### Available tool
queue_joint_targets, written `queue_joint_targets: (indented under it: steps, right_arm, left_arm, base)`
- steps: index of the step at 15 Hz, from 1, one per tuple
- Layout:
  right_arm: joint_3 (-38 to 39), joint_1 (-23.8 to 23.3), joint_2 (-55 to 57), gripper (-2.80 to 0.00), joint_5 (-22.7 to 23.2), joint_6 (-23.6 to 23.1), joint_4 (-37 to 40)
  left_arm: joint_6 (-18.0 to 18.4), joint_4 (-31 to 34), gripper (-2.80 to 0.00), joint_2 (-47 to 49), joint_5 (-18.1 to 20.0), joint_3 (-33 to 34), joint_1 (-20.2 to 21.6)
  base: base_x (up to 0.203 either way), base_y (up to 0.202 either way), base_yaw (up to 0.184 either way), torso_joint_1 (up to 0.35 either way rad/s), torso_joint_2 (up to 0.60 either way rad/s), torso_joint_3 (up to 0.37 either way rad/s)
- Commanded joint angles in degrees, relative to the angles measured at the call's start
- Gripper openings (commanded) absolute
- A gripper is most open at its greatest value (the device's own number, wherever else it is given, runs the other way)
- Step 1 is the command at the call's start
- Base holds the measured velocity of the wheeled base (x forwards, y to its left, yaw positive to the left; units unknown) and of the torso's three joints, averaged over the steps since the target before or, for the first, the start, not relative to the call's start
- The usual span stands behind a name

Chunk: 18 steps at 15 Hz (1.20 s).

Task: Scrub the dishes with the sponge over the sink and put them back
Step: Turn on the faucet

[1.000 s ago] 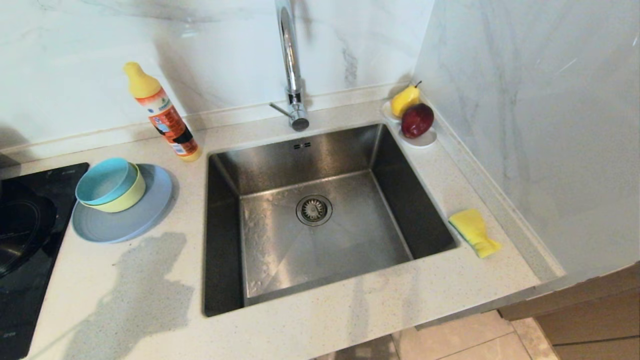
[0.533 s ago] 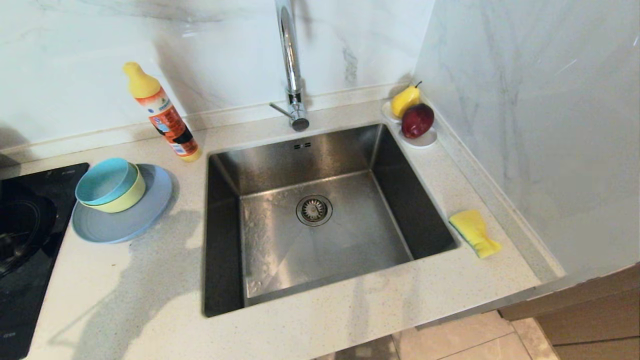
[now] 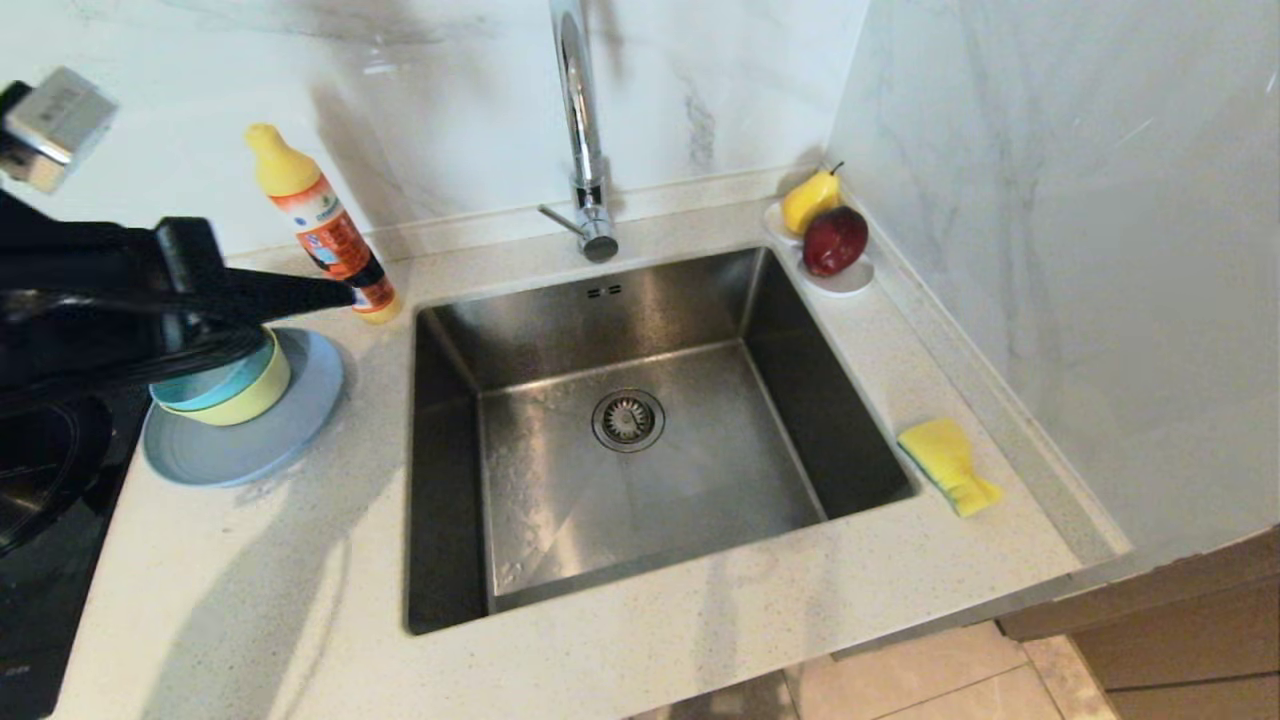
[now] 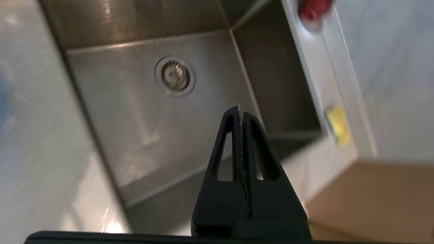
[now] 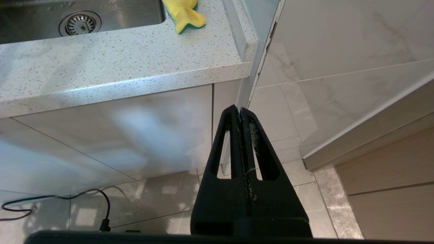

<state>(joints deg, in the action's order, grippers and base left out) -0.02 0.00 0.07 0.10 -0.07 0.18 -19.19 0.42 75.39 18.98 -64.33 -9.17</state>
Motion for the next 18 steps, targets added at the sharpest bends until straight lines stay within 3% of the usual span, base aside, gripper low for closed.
queue_joint_targets:
  steps: [1, 4, 7, 13, 18]
  right_arm:
    - [-0.06, 0.0, 0.01, -2.8, -0.01, -0.01, -0.01]
    - [-0.06, 0.0, 0.01, -2.8, -0.01, -0.01, -0.01]
    - [-0.06, 0.0, 0.01, -2.8, -0.01, -0.01, -0.01]
    - [0.01, 0.0, 0.01, -2.8, -0.01, -0.01, -0.01]
    - [-0.06, 0.0, 0.01, -2.8, -0.01, -0.01, -0.01]
  left_arm:
    - [-3.87, -5.76, -2.8, 13.72, 0.23, -3.63, -0.05]
    - [-10.82, -10.83, -2.8, 23.28, 0.47, -12.2, -0.06]
    - [-14.24, -14.54, -2.8, 30.35, 0.84, -17.92, -0.06]
    - [-23.54, -31.9, -2.8, 37.85, 0.81, -19.92, 0.03]
    - [-23.85, -32.27, -2.8, 42.49, 1.13, -25.12, 0.03]
  base:
    - [0.0, 0.0, 0.0, 0.0, 0.0, 0.0]
    - [0.0, 0.0, 0.0, 0.0, 0.0, 0.0]
    - [0.0, 0.0, 0.0, 0.0, 0.0, 0.0]
    - [0.0, 0.0, 0.0, 0.0, 0.0, 0.0]
    - [0.0, 0.0, 0.0, 0.0, 0.0, 0.0]
